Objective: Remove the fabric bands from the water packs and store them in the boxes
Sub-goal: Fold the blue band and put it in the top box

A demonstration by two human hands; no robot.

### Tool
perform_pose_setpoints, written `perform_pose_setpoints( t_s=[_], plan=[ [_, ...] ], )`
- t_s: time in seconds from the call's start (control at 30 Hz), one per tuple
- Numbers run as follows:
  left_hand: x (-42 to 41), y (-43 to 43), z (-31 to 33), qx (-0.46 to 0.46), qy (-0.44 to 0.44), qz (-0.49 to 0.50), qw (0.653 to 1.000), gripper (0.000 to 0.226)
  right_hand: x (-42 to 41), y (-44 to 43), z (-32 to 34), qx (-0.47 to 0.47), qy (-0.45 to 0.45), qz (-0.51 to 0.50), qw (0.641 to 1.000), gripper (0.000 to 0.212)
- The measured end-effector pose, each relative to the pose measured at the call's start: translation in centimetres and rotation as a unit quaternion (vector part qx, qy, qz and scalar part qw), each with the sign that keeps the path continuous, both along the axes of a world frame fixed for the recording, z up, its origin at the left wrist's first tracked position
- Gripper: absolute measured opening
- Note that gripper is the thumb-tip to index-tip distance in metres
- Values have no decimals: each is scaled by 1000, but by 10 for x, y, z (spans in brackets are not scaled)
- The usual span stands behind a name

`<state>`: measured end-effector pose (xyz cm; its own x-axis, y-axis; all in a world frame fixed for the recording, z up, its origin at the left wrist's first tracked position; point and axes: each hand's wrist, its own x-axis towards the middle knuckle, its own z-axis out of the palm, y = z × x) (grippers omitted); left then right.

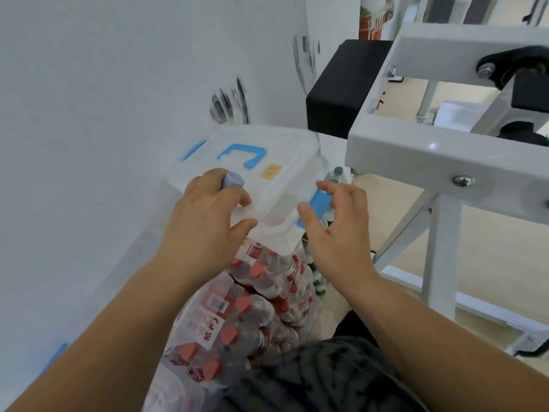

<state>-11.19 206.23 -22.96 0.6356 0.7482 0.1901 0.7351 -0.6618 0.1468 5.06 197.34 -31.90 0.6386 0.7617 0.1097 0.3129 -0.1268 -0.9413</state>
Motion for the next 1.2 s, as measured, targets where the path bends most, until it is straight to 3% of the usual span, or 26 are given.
perform_pose_setpoints(
  t_s=[0.13, 0.27, 0.63, 0.7, 0.8, 0.9, 1.07, 1.2],
  plan=[
    [0, -3, -3, 12, -6, 4, 1000, 34, -8, 11, 33, -23, 150, 72, 986, 62],
    [3, -8, -14, 26, -4, -14, 1000, 34, -21, 26, 41, -10, 263, 53, 963, 72],
    [-5, -2, -19, 20, -82, -4, 996, 44, -23, 39, 32, 0, 318, 33, 947, 71],
    [-10, -2, -9, 7, -125, 3, 992, 46, -19, 34, 39, 7, 333, 46, 942, 70],
    [-19, -1, 9, -24, -210, 40, 977, 30, -7, 25, 48, 11, 346, 70, 936, 71],
    [-32, 1, 27, -49, -256, 82, 962, 14, 5, 19, 58, -18, 332, 121, 935, 69],
    [-47, 2, 46, -156, -331, 139, 920, 12, 11, 25, 70, -92, 326, 251, 907, 64],
    [-67, -3, 38, -197, -294, 185, 917, 12, -1, 37, 70, -156, 292, 348, 877, 56]
  ],
)
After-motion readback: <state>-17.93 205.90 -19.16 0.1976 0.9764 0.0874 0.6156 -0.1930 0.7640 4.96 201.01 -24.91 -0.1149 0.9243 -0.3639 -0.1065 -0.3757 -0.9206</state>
